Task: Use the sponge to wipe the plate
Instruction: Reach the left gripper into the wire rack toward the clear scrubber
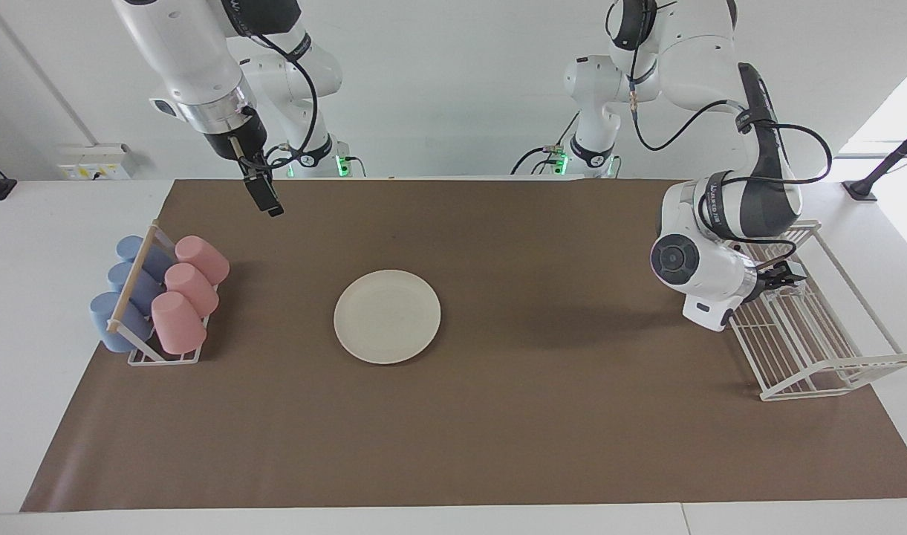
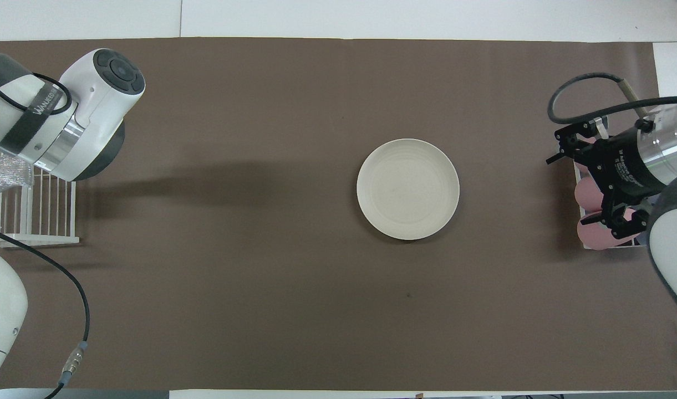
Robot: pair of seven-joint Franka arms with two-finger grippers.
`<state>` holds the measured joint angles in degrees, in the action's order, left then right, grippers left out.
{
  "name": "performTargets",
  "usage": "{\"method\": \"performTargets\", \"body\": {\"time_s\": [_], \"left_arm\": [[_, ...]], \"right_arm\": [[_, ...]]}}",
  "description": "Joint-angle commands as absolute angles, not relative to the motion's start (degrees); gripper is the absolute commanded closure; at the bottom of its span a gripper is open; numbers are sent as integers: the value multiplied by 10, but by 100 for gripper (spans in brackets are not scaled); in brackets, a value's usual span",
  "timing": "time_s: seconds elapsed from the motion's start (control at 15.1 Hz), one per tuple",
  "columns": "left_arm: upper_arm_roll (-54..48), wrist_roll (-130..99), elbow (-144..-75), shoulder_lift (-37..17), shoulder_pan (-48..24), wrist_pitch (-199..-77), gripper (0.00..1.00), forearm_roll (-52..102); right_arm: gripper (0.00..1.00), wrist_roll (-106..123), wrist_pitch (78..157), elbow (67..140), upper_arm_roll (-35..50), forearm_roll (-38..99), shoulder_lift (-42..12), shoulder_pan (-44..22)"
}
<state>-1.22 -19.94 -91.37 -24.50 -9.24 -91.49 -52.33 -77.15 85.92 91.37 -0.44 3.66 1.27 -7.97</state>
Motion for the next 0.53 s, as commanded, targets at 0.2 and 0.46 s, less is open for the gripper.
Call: {"method": "performTargets", "body": {"time_s": [0.2, 0.46], "left_arm": [[-9, -201, -910, -247, -91, -895, 76, -533], [-9, -204, -910, -245, -90, -893, 100, -533]], "right_arm": [[0, -784, 860, 920, 7, 45, 24, -77], [0, -765, 860, 921, 19, 44, 25, -78]]}}
